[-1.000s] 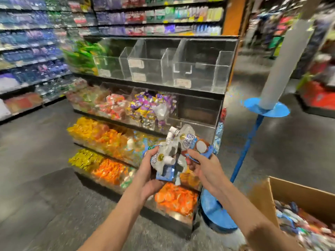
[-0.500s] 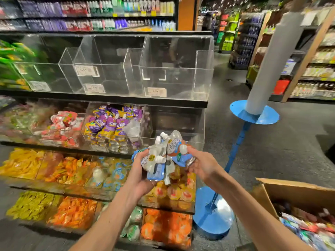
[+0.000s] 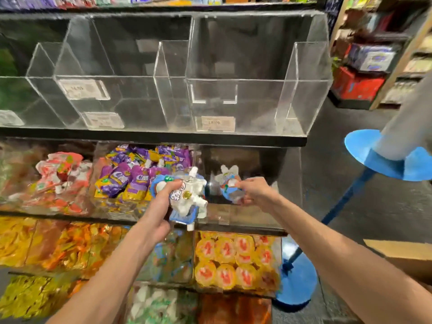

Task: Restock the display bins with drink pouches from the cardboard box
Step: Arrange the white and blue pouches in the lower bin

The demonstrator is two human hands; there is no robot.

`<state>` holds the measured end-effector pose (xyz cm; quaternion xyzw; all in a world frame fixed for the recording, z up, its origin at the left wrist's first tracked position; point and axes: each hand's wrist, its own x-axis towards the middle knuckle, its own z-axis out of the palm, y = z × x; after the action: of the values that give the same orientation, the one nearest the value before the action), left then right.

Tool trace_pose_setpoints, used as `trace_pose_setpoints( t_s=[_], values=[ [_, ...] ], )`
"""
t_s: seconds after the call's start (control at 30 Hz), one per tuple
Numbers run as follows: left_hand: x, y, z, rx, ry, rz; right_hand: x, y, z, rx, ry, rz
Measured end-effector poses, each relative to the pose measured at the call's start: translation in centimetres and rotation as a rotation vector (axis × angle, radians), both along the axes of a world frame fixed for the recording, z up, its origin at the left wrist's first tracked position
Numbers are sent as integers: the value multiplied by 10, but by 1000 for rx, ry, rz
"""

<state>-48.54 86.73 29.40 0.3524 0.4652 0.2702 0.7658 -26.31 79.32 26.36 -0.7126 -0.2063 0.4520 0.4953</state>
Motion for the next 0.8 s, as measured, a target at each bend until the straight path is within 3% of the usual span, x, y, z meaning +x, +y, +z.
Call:
trace_pose_setpoints(
  t_s=[0.2, 0.33, 0.47, 0.8],
  values=[
    [1, 44, -12, -49, -78, -33, -3, 62, -39, -183, -95, -70],
    [-2, 54, -12, -79, -89, -63, -1, 92, -64, -325, -34, -134],
    [0, 53, -4, -60, -65, -68, 3, 112, -84, -472, -49, -18],
    [18, 35, 10, -70, -49, 7, 20, 127, -110, -352, 43, 217]
  ],
)
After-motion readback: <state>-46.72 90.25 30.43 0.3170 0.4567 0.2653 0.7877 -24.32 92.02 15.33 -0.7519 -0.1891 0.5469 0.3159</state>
